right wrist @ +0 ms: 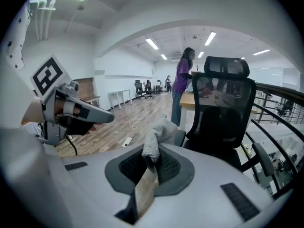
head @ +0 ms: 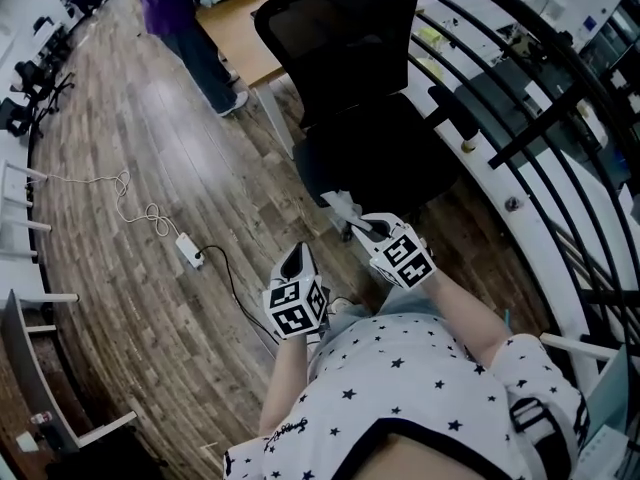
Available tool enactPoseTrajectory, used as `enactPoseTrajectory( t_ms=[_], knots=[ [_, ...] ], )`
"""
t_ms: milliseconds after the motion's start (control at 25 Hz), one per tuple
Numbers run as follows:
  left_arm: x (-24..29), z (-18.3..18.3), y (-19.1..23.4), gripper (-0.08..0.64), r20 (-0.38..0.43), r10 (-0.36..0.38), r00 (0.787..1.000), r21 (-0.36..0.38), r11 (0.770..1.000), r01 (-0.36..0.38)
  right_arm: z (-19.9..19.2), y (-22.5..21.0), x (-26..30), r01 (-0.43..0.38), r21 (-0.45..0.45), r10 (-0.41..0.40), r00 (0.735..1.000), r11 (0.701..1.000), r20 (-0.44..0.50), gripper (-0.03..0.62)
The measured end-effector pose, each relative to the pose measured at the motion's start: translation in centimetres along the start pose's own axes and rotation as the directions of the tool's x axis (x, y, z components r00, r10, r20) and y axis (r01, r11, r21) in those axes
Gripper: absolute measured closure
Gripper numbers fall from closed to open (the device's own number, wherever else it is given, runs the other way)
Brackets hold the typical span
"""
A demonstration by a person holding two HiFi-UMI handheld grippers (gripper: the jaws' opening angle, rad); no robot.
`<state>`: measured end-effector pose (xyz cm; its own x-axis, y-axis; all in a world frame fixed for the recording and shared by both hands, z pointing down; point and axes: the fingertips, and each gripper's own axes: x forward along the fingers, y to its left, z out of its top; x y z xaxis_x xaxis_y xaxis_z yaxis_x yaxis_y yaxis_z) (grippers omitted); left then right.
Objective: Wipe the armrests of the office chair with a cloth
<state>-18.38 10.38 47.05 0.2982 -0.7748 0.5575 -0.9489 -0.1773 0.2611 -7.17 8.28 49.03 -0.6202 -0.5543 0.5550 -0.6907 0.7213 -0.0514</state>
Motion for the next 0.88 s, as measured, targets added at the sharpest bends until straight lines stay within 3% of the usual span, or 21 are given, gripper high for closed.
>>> enactPoseTrajectory(
  t_ms=[360, 880],
  knots=[
    [4.6, 0.8, -5.5, 0.558, 0.024, 0.055, 0.998, -0.046, 0.997, -0.054, -0.7, -8.2, -5.0, -0.006, -0.044, 0.007, 1.0, 0.999, 0.016, 0.56],
    [12.3, 2.6, -15.6, 0.558, 0.033, 0.083, 0.996, -0.038, 0.996, -0.082, -2.2, -19.8, -10.6, -0.028, -0.039, 0.03, 0.998, 0.999, 0.062, 0.56]
  ],
)
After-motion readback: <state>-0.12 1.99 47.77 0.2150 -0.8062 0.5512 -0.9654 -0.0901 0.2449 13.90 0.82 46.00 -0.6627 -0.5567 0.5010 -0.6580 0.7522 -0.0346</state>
